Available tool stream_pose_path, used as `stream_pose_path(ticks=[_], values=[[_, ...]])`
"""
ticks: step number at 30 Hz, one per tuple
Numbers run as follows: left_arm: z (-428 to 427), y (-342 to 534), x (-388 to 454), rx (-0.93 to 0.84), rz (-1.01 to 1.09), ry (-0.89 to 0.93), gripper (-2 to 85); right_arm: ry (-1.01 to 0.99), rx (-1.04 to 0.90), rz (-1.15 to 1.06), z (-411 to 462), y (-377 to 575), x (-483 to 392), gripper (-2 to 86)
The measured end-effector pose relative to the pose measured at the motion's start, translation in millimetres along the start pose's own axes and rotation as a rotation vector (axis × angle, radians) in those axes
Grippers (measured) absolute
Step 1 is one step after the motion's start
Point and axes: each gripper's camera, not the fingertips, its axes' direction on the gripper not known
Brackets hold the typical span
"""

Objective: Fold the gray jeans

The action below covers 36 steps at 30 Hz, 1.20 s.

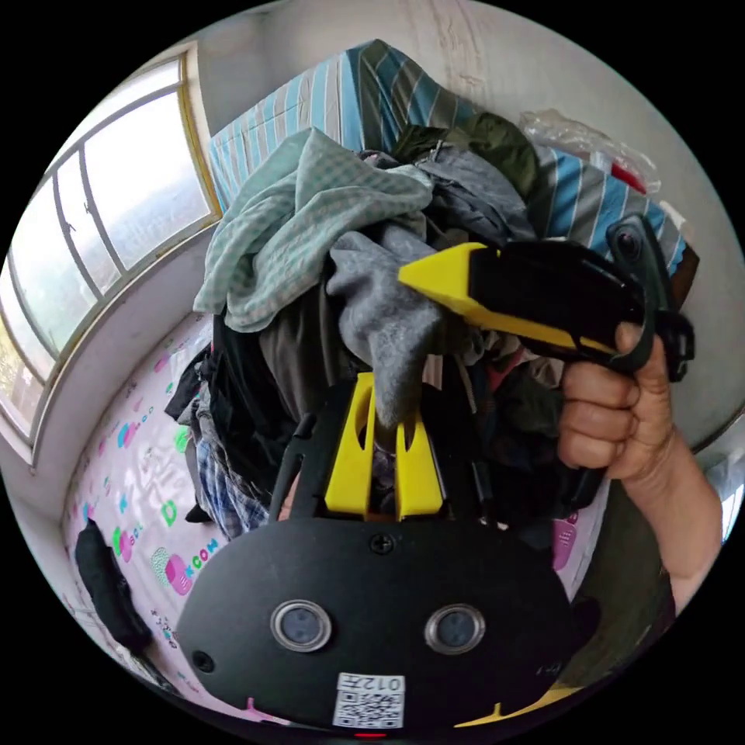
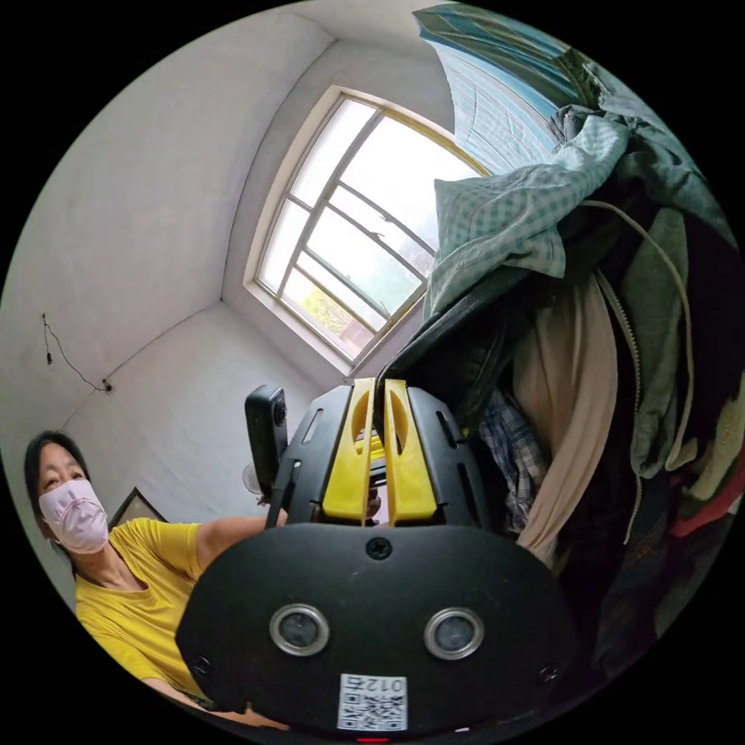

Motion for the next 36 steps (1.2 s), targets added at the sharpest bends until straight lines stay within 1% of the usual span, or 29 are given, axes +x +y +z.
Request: stream_pose_path(ticks=[2,3,5,6,10,11,12,14,15,17,18,19,20,22,23,25,28,32,36], values=[[-34.3,12.2,-8.2,0.062,0.023,0.1,0.7,-0.073,0.021,0.006,-1.8,7.2,-7.4,2.5],[-44.9,15.1,-10.5,0.075,0.03,0.121,0.6,-0.118,0.03,-0.007,-0.3,11.4,-17.5,2.4],[-96.1,25.5,-21.2,0.151,0.053,0.218,0.7,-0.191,0.048,-0.043,2.6,14.7,-38.8,2.2],[-111.0,27.5,-24.8,0.176,0.052,0.238,0.7,-0.232,0.063,-0.07,4.8,14.0,-55.5,2.1],[-229.1,23.9,-43.0,0.353,0.088,0.277,1.1,-0.384,0.151,-0.19,10.0,-4.9,-128.7,1.4],[-266.6,18.5,-45.1,0.399,0.115,0.275,1.3,-0.403,0.165,-0.214,9.7,-9.1,-141.8,1.4],[-286.2,16.1,-45.4,0.426,0.13,0.27,1.3,-0.42,0.186,-0.257,8.4,-17.7,-169.6,1.3],[-362.4,7.2,-40.2,0.481,0.198,0.189,1.6,-0.419,0.21,-0.33,6.2,-27.7,-214.1,1.3],[-381.9,7.0,-38.5,0.504,0.215,0.171,1.6,-0.449,0.222,-0.386,4.1,-31.8,-243.8,1.3],[-460.8,12.4,-32.6,0.61,0.275,0.117,1.7,-0.48,0.229,-0.464,2.2,-35.7,-291.2,1.3],[-480.0,14.8,-31.4,0.634,0.282,0.1,1.8,-0.473,0.23,-0.508,3.3,-36.3,-324.0,1.3],[-516.5,20.7,-29.8,0.672,0.287,0.062,1.8,-0.47,0.219,-0.543,7.3,-36.5,-354.5,1.3],[-550.9,28.6,-30.2,0.706,0.286,0.028,1.9,-0.469,0.21,-0.555,10.2,-36.1,-368.8,1.3],[-598.7,44.5,-35.5,0.749,0.269,0.006,1.9,-0.438,0.188,-0.627,26.3,-25.4,-424.9,1.4],[-628.3,58.0,-41.7,0.776,0.261,0.003,1.9,-0.43,0.179,-0.645,31.6,-21.5,-438.1,1.4],[-669.5,80.7,-54.0,0.806,0.254,0.01,2.0,-0.419,0.144,-0.706,58.0,-2.5,-482.1,1.3],[-727.3,120.5,-77.2,0.793,0.224,-0.004,2.0,-0.448,0.102,-0.703,106.0,23.2,-510.0,1.4],[-785.5,181.2,-122.4,0.693,0.165,-0.052,2.0,-0.54,0.037,-0.62,185.0,57.7,-513.9,1.4],[-822.1,236.1,-170.3,0.592,0.123,-0.115,2.0,-0.64,-0.065,-0.531,295.7,93.0,-502.8,1.4]])
